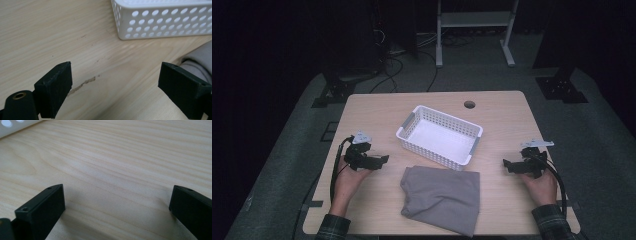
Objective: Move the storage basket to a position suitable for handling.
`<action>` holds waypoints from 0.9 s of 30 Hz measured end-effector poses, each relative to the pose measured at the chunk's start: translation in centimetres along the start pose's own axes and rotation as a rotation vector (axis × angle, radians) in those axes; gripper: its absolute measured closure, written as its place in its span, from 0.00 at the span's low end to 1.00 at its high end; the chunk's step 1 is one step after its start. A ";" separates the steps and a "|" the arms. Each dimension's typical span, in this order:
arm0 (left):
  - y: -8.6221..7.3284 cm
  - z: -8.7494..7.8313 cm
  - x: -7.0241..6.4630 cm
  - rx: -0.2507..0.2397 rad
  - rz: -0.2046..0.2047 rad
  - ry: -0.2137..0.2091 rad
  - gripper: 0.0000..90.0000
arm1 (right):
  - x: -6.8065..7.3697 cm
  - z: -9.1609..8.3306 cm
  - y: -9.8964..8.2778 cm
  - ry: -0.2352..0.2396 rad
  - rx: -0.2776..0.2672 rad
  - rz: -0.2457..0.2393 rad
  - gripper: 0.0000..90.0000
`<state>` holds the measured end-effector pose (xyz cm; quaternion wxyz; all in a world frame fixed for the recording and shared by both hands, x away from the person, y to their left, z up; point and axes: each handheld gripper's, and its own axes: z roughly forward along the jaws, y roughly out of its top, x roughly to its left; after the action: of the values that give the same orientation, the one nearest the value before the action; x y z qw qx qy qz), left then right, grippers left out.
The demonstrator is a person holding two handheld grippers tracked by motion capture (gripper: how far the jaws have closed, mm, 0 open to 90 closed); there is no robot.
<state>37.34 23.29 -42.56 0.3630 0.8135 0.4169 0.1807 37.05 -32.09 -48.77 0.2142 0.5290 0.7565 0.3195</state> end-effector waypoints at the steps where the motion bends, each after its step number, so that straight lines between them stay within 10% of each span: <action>1: -0.5 -0.1 0.0 0.004 0.004 0.000 0.12 | 0.0 0.0 0.0 0.000 0.000 0.000 0.00; 19: -4.5 0.4 -0.4 0.047 0.041 0.015 0.00 | 0.1 -0.3 0.0 0.026 0.010 -0.030 0.06; 27: -5.7 1.0 -0.9 0.065 0.071 0.003 0.00 | 1.0 -1.4 1.0 0.110 -0.005 -0.077 0.06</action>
<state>34.26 24.33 -47.43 0.3293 0.8388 0.3939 0.1811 36.46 -31.26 -47.06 0.1857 0.4807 0.7861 0.3413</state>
